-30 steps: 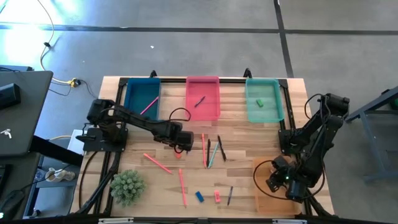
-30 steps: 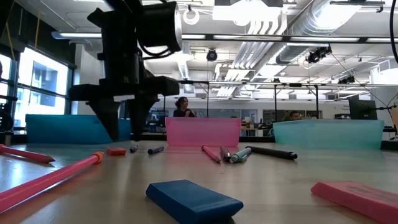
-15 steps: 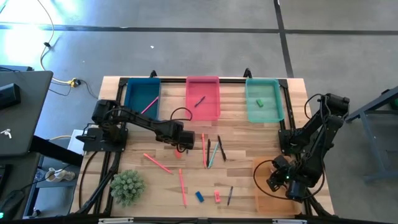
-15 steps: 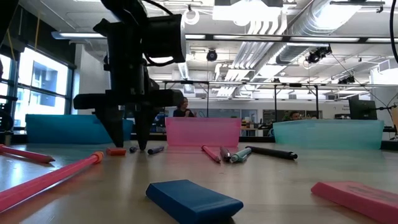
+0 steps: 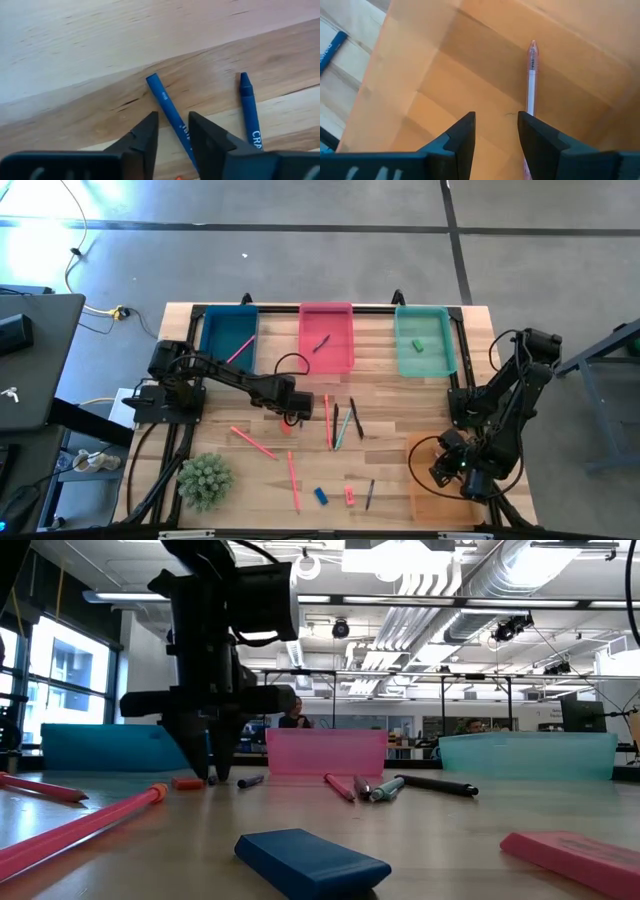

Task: Sort crayons/erasers/pens/pencils in bins
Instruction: Put the blue crayon into the red bin, then put the black pen into the orange bin

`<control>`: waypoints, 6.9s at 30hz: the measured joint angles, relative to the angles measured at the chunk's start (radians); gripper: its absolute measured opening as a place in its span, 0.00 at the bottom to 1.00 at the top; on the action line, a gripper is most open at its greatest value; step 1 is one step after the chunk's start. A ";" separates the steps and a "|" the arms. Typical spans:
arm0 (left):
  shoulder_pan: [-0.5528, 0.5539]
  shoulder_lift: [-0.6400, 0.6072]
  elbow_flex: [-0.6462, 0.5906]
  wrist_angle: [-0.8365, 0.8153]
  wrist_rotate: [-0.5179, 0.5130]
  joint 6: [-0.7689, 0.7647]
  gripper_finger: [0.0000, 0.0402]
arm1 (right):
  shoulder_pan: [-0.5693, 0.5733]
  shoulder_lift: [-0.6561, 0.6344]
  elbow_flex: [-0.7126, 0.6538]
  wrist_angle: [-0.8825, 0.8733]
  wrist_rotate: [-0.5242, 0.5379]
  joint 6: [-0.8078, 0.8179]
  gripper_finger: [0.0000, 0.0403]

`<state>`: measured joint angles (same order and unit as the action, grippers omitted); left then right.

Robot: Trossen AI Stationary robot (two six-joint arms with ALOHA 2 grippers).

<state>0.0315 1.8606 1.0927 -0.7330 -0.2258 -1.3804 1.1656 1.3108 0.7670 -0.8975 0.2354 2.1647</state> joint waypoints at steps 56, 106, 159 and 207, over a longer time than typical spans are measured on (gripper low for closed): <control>0.371 -0.237 0.116 0.371 -0.033 0.677 0.04 | -0.174 -0.017 0.273 -0.344 0.235 -0.048 0.35; 0.452 0.026 0.116 0.483 0.057 0.833 0.04 | -0.814 -0.017 0.274 -0.196 0.336 -0.526 0.35; 0.425 -0.318 0.198 0.089 0.168 0.833 0.26 | -0.894 -0.016 0.274 0.049 0.278 -1.146 0.35; 0.094 -0.611 -0.169 -0.185 -0.002 0.535 0.22 | -0.976 0.395 0.561 0.035 -0.098 -1.258 0.35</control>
<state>0.1251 1.2493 0.9235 -0.9177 -0.2279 -0.8455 0.1898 1.7053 1.3281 -0.8629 0.1376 0.9068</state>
